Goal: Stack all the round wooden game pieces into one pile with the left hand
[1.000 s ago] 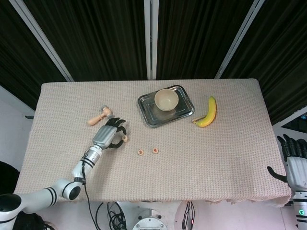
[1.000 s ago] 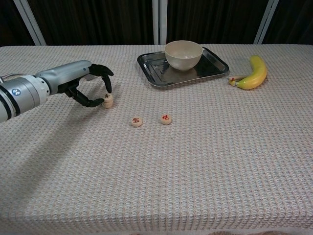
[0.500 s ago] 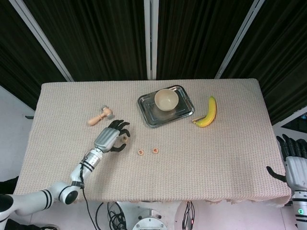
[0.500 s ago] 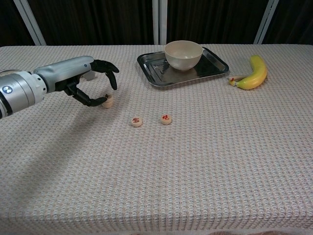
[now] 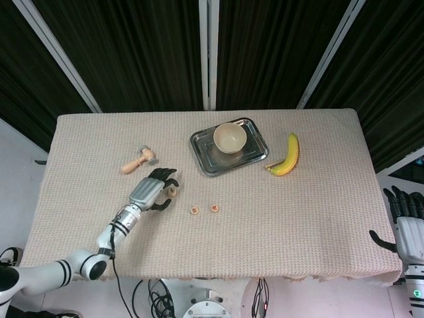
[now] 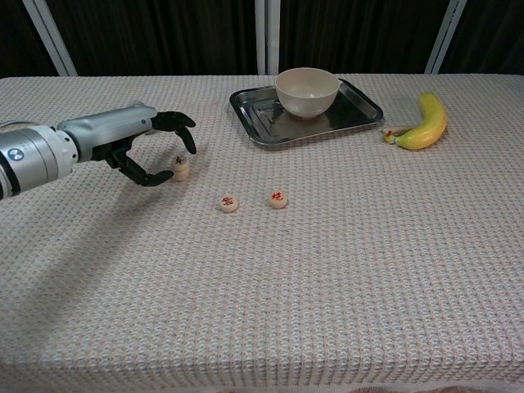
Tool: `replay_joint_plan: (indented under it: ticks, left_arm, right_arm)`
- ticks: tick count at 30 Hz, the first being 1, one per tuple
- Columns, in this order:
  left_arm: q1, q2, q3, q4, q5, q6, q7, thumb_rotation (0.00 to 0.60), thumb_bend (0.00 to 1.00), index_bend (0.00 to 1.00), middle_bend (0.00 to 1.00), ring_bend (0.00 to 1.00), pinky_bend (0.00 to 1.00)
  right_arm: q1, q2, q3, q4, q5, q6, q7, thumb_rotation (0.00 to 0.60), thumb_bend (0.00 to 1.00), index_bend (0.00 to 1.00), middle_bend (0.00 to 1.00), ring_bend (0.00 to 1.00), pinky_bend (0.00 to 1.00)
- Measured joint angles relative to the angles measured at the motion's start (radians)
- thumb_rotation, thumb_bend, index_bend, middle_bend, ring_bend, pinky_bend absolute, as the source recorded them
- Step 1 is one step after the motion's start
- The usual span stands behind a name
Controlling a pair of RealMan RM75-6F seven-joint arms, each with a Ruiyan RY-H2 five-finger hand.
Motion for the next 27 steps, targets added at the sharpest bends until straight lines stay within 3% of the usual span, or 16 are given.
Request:
replay_joint_plan:
  ticks: [27]
  left_arm:
    - [0.002, 0.009, 0.01, -0.015, -0.013, -0.007, 0.018, 0.6, 0.41, 0.31, 0.03, 0.0, 0.0]
  right_arm:
    - [0.0, -0.011, -0.003, 0.017, 0.004, -0.007, 0.009, 0.6, 0.13, 0.0, 0.0, 0.0, 0.0]
